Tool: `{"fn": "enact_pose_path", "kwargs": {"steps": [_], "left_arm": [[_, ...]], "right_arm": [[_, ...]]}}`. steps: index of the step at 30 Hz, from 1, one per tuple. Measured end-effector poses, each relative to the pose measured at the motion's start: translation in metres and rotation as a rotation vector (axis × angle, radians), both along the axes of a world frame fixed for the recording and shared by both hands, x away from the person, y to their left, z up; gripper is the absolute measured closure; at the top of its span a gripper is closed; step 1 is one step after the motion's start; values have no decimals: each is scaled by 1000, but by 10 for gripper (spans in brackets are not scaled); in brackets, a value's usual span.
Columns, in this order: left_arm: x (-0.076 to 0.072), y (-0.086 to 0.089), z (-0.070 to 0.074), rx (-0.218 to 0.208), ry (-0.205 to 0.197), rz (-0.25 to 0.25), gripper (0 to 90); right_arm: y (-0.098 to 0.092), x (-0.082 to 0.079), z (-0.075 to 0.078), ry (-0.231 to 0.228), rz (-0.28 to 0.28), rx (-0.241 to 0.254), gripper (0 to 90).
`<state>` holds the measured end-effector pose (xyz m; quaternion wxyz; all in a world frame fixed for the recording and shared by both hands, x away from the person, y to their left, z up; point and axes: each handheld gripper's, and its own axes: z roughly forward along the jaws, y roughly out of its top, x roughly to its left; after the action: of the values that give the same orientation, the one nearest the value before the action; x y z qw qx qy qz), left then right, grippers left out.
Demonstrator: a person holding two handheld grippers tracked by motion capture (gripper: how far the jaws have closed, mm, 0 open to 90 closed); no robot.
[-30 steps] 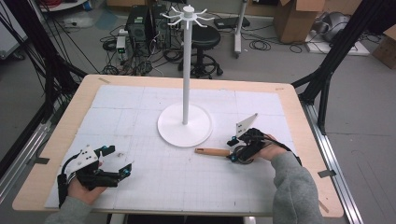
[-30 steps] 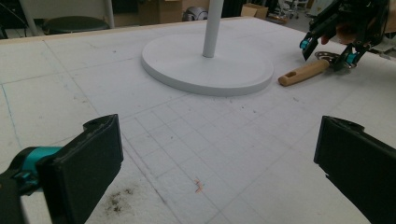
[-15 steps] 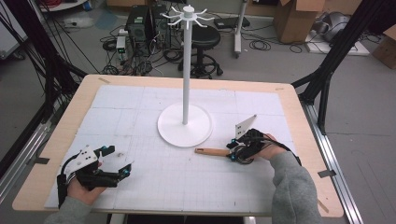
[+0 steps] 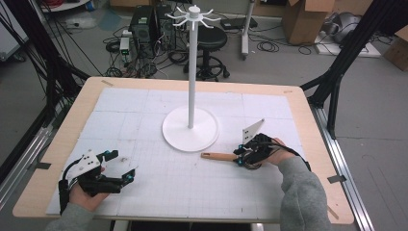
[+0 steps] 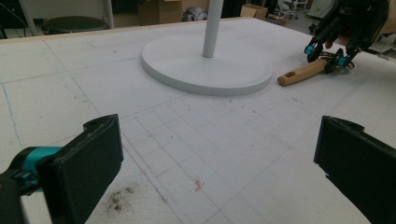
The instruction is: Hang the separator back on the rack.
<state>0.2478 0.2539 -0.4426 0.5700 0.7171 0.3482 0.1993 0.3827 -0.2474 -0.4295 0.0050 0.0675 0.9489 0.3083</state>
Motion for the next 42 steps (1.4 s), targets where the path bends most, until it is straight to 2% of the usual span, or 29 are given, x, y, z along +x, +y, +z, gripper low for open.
{"fn": "enact_pose_path", "kwargs": {"steps": [7,11,16,25,29,33,37,42], "left_arm": [[0,-1,0,2,1,-2,18],[0,-1,0,0,2,-1,18],[0,-1,0,-1,2,-1,18],[0,-2,0,3,3,-4,18],[0,-2,0,3,3,-2,18],[0,-1,0,3,2,-3,18],[0,-1,0,5,1,-4,18],[1,-1,0,1,3,-2,19]], "right_arm": [[3,-1,2,-6,7,-27,647],[8,-2,5,-5,12,-71,673],[9,-2,5,-1,11,-71,674],[16,-3,8,-5,8,-126,678],[17,-2,8,-5,11,-130,680],[22,-2,11,6,5,-176,693],[24,-3,12,-7,17,-191,695],[23,-4,12,-16,11,-180,696]]}}
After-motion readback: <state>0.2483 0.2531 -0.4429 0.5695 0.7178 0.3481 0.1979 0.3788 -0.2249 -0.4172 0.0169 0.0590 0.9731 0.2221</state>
